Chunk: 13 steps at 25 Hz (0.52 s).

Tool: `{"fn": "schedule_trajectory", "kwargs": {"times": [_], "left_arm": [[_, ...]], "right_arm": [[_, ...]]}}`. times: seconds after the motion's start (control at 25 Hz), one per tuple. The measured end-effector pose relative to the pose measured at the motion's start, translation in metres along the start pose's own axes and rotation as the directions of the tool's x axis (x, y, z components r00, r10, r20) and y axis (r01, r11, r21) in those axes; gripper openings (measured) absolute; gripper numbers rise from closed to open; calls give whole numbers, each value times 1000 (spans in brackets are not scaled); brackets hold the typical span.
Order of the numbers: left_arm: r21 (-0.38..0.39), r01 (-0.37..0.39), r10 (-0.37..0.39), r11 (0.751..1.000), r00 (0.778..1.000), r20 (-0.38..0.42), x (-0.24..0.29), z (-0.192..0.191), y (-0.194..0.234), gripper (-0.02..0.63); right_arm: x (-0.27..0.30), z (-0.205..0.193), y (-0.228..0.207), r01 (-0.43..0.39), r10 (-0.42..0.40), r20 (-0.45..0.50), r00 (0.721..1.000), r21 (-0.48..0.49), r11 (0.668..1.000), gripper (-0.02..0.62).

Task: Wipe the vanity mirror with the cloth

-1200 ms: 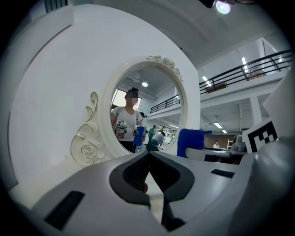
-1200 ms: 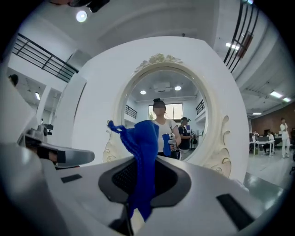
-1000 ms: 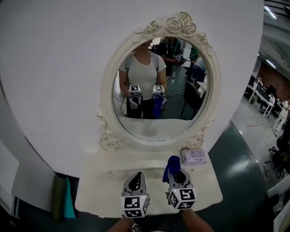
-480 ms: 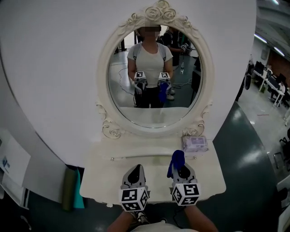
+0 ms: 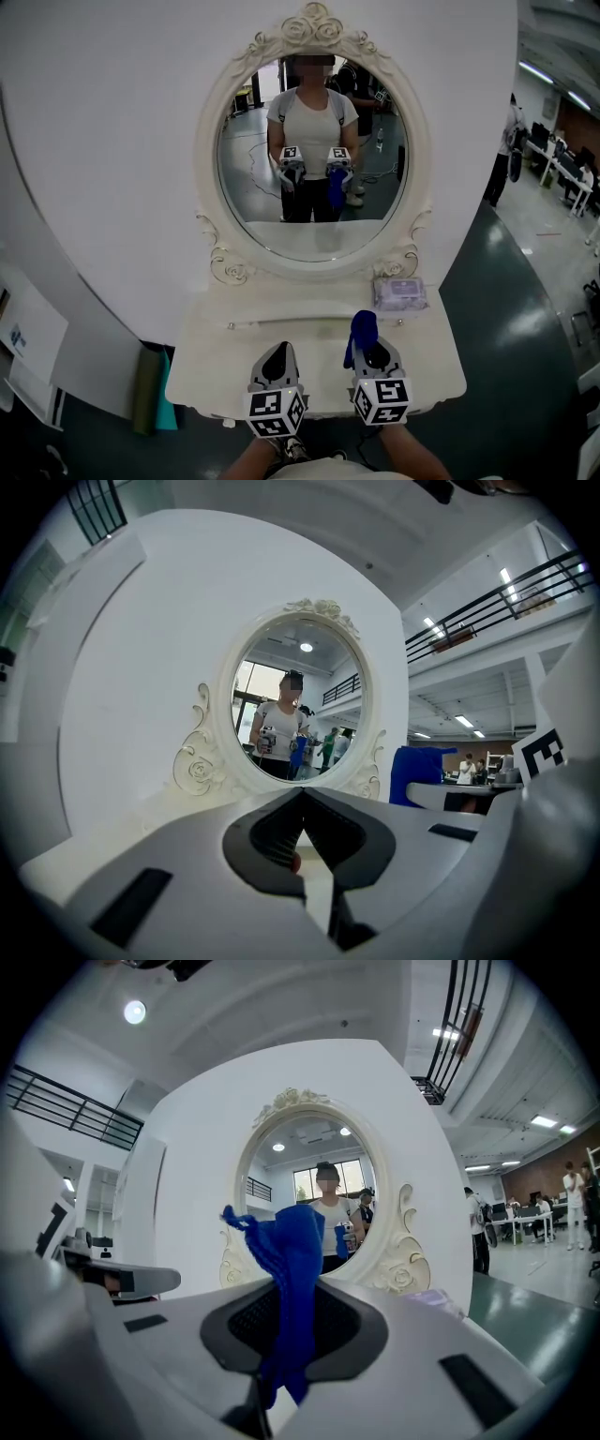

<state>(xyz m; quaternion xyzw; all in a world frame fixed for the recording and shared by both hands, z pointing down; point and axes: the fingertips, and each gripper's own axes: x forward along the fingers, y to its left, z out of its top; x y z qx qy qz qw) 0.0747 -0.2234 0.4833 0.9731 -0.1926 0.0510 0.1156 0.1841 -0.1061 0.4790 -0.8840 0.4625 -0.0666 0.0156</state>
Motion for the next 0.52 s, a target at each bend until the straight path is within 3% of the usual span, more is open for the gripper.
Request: {"fn": "schedule_trajectory", "kwargs": {"times": [0.52], "left_arm": [[-14,-27,27,1000,1000,-4,-3,-4,6,3]], "right_arm": [[2,2,12,-55,55,-9,998,11,998,64]]}}
